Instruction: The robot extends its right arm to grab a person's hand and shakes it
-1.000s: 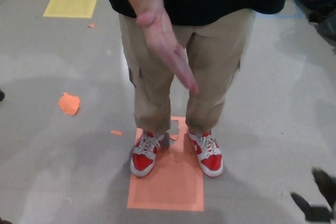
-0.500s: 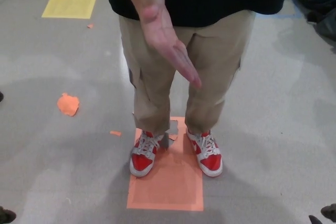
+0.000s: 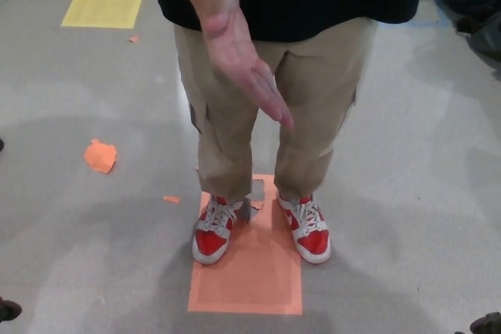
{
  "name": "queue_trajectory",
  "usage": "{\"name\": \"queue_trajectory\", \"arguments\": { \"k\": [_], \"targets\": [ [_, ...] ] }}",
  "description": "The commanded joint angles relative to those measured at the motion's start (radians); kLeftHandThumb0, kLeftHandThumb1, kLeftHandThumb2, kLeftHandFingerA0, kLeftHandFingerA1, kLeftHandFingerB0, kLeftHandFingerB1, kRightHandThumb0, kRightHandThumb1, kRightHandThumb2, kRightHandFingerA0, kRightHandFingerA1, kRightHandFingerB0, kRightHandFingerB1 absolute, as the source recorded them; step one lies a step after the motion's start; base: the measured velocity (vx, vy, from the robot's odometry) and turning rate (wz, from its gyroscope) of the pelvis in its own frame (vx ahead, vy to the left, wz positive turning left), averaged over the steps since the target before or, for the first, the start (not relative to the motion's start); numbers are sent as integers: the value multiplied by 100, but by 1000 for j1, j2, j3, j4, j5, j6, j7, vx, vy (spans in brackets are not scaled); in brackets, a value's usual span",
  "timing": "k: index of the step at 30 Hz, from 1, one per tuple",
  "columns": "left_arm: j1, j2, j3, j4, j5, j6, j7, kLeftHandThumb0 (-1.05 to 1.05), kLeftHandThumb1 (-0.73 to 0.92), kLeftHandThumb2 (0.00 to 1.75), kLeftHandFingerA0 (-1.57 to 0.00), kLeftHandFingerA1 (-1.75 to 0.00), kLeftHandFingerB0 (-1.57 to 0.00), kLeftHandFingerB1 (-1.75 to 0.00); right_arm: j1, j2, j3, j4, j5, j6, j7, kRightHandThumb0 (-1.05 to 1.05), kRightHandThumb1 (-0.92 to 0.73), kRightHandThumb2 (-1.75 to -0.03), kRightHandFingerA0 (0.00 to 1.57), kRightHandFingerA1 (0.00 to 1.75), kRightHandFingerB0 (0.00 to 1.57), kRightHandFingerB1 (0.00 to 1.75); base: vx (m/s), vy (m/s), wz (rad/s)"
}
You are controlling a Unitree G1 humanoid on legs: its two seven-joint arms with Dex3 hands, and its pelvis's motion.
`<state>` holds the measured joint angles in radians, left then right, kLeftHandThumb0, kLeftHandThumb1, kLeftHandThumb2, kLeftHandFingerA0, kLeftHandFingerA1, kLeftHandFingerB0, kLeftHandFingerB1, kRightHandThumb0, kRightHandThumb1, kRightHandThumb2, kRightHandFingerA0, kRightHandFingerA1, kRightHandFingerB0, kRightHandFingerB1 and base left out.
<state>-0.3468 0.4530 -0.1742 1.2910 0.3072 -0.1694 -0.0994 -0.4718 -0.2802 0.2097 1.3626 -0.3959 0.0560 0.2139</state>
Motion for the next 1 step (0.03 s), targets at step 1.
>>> {"name": "queue_trajectory", "arguments": {
  "k": [1],
  "targets": [
    [5,20,3,2,3,13,-14,-54,85,66,-23,-31,-19,-30,-1,-6,13,-3,-10,-1,0,-76,-92,-75,2,28,8,24,0,0,0]
  ]
}}
